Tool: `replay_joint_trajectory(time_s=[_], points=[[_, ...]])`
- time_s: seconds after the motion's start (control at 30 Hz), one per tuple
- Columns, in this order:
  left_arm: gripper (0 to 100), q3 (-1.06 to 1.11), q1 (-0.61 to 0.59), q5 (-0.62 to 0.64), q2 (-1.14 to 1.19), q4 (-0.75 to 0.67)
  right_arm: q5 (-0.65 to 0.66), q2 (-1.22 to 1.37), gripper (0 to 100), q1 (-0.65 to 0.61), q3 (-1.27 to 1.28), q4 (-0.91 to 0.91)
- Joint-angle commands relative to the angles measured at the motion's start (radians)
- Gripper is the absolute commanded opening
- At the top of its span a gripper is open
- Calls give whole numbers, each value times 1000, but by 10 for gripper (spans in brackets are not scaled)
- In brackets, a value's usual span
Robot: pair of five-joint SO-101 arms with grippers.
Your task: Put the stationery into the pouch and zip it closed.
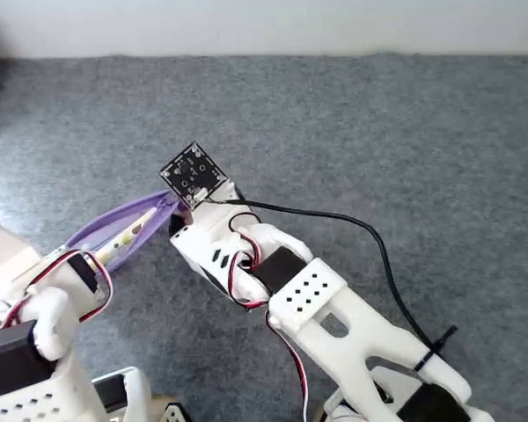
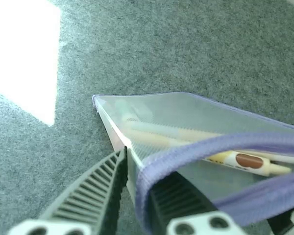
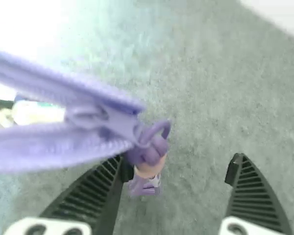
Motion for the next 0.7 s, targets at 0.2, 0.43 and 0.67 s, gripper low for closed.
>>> replay_joint_trajectory(time_s=[0.2, 0.43, 0.67], points=[[13, -8, 5, 11, -15, 14, 11, 53, 274, -5, -14, -101], [13, -8, 5, 11, -15, 14, 80, 35, 68, -1, -12, -96], [13, -8, 5, 11, -15, 14, 83, -19, 169, -1, -9, -18]])
